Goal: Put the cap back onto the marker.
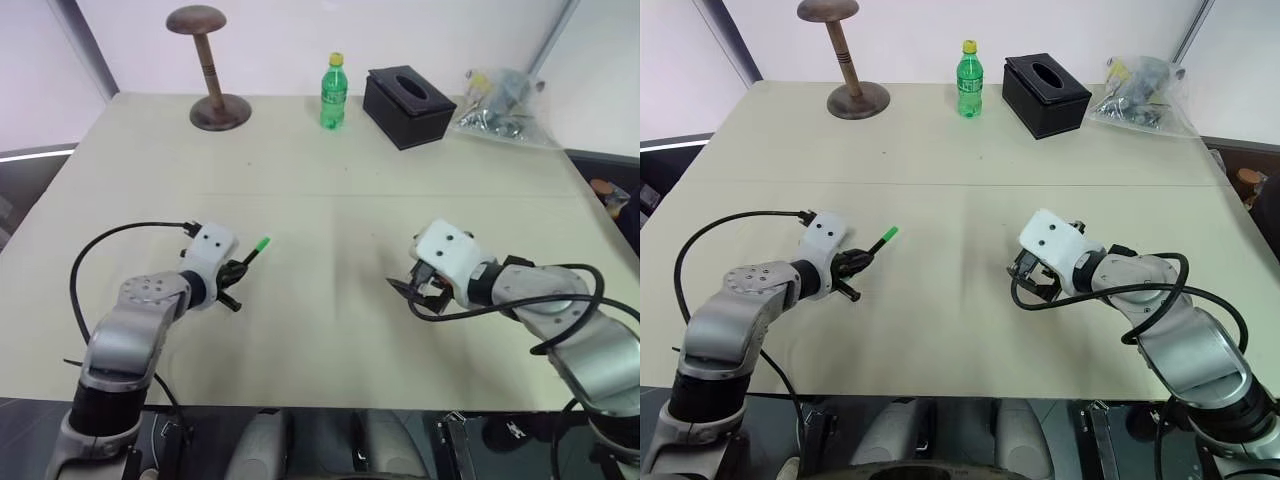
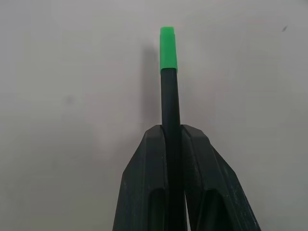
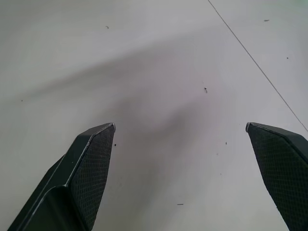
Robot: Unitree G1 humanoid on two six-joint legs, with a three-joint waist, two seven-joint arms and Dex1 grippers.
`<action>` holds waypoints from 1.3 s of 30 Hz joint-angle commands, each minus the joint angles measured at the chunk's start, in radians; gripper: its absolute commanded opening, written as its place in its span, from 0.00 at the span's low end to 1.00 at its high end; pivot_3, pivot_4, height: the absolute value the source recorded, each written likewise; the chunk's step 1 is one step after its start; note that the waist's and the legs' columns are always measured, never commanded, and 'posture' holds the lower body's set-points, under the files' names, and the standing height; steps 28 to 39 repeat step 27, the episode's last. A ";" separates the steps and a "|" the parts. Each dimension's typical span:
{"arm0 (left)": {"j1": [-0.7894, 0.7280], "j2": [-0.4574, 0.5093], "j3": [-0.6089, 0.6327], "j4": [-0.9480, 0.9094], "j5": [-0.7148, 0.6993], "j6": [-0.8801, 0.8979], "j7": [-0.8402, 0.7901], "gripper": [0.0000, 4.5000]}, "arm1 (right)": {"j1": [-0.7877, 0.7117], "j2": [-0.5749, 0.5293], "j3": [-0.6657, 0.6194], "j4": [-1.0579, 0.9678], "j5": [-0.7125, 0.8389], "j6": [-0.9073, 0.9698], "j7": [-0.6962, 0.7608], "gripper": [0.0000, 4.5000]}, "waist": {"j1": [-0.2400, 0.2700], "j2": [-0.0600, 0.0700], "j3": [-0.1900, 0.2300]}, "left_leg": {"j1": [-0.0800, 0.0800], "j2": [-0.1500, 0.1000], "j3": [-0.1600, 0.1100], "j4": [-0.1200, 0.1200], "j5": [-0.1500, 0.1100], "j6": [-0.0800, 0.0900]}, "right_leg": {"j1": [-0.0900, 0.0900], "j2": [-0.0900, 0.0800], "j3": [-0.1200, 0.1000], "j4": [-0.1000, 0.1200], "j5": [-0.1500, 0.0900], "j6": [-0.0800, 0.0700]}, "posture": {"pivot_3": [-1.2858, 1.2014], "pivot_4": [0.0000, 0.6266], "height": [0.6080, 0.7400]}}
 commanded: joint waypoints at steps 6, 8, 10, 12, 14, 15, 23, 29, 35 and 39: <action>-0.011 0.019 -0.020 -0.006 -0.058 -0.014 0.016 0.52 | -0.012 -0.006 -0.012 -0.030 0.004 -0.007 -0.017 1.00 | 0.000 0.000 0.000 | 0.000 0.000 0.000 0.000 0.000 0.000 | 0.000 0.000 0.000 0.000 0.000 0.000 | 0.52 0.24 1.00; -0.016 0.018 -0.018 -0.001 -0.069 -0.012 0.020 0.76 | -0.008 -0.008 -0.016 -0.032 0.004 -0.005 -0.019 1.00 | -0.001 0.000 0.000 | 0.000 0.000 0.000 0.000 0.000 0.000 | 0.000 0.000 0.000 0.000 0.000 0.000 | 0.52 0.24 1.00; -0.024 0.020 -0.014 0.006 -0.082 -0.016 0.023 0.99 | -0.005 -0.012 -0.015 -0.032 0.002 -0.005 -0.021 1.00 | 0.000 0.000 0.000 | 0.000 0.000 0.000 -0.001 0.000 0.000 | 0.000 0.000 0.000 0.000 0.000 0.000 | 0.52 0.24 1.00; -0.031 0.020 -0.001 0.006 -0.101 -0.021 0.020 0.99 | -0.002 -0.013 -0.014 -0.034 0.003 -0.004 -0.023 1.00 | 0.000 0.000 0.000 | 0.000 0.000 0.000 -0.001 0.000 0.000 | 0.000 0.000 0.000 0.000 0.000 0.000 | 0.52 0.24 1.00; -0.040 0.027 0.016 -0.003 -0.126 -0.018 0.012 0.99 | 0.000 -0.012 -0.012 -0.036 0.006 -0.005 -0.023 1.00 | -0.001 0.000 0.000 | 0.000 0.000 0.000 -0.001 0.000 0.000 | 0.000 0.000 0.000 0.000 0.000 0.000 | 0.52 0.24 1.00; -0.043 0.036 0.023 -0.012 -0.136 -0.017 0.007 0.99 | -0.001 -0.011 -0.012 -0.036 0.008 -0.006 -0.021 1.00 | -0.001 0.000 0.000 | 0.000 0.000 0.000 -0.001 0.000 0.000 | 0.000 0.000 0.000 0.000 0.000 0.000 | 0.52 0.24 1.00; -0.002 0.150 0.080 -0.121 -0.217 0.007 -0.027 0.99 | -0.046 0.056 -0.006 -0.039 0.075 -0.040 0.012 1.00 | -0.003 0.000 0.000 | 0.000 0.000 0.000 -0.001 0.000 0.000 | -0.001 0.000 0.000 0.000 0.000 0.000 | 0.52 0.24 1.00; 0.065 0.179 0.126 -0.181 -0.257 -0.005 -0.036 0.99 | -0.061 0.073 -0.004 -0.033 0.110 -0.059 0.036 1.00 | -0.002 0.000 0.000 | 0.000 0.000 0.000 -0.001 0.000 0.000 | 0.000 -0.001 0.000 -0.001 0.000 0.000 | 0.52 0.24 1.00; 0.065 0.179 0.126 -0.181 -0.257 -0.005 -0.036 0.99 | -0.061 0.073 -0.004 -0.033 0.110 -0.059 0.036 1.00 | -0.002 0.000 0.000 | 0.000 0.000 0.000 -0.001 0.000 0.000 | 0.000 -0.001 0.000 -0.001 0.000 0.000 | 0.52 0.24 1.00; 0.065 0.179 0.126 -0.181 -0.257 -0.005 -0.036 0.99 | -0.061 0.073 -0.004 -0.033 0.110 -0.059 0.036 1.00 | -0.002 0.000 0.000 | 0.000 0.000 0.000 -0.001 0.000 0.000 | 0.000 -0.001 0.000 -0.001 0.000 0.000 | 0.52 0.24 1.00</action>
